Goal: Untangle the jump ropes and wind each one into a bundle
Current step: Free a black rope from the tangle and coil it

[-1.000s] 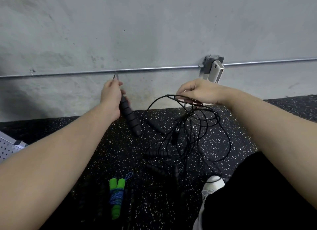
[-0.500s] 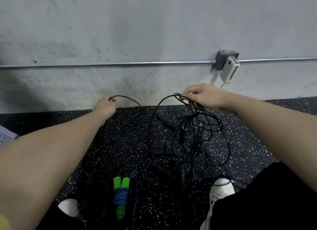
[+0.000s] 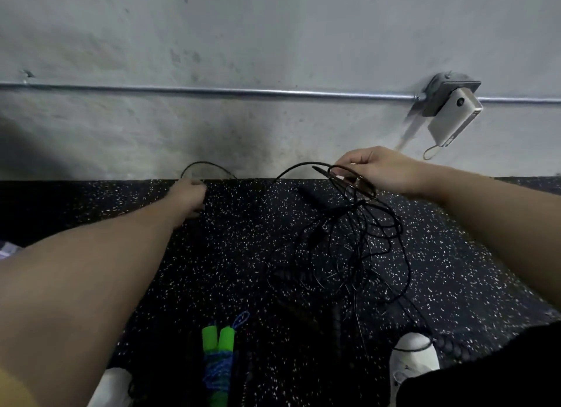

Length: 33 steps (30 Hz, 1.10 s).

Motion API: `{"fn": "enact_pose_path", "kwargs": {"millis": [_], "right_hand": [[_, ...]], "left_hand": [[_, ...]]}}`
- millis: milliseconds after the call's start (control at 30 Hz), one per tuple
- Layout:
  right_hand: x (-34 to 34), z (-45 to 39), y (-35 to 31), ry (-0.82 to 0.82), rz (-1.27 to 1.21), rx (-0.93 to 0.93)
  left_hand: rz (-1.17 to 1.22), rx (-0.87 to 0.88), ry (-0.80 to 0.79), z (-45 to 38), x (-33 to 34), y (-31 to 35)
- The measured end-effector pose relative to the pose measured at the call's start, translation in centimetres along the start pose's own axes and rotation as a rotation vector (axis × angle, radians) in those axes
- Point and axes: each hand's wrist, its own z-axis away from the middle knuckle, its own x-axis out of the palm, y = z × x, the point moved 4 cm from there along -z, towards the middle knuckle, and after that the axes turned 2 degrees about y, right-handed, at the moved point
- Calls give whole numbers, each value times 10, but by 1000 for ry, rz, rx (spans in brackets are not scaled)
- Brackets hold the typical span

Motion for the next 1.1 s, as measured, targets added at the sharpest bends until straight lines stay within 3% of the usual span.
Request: {"fn": "enact_pose_path", "kwargs": {"millis": [167,267,400,500,567,700,867,967,1033,1100], "right_hand": [[-3,13,-2,-20,-119,29],[-4,27,-7,-58,-85,-4],[-11,48,-10,-59,-117,-33],[-15,63,-14,-71,-126,-58],[-16,71,-18,-57,-123,-82],[-14,80,-28,-28,-205,-103],[-33,76,-26,253,-339,-113],[-43,82,-18,383,-198,-109],[-41,89,-10,317,-110,-69],[-32,99,-5,132,13,-38]], "left_hand": [[-164,317,-407,69,48,62],[-202,406,-631,115,82,85],[-211,575,-679,175,117,106],[-134,609,-817,211,135,110],[-95,640,-810,231,139,117],[-10,655,-514,246,136,132],[199,439,-545,238,124,135],[280,392,-539,237,113,139],[332,318,-538,238,106,137],[353,273,-542,238,99,136]]}}
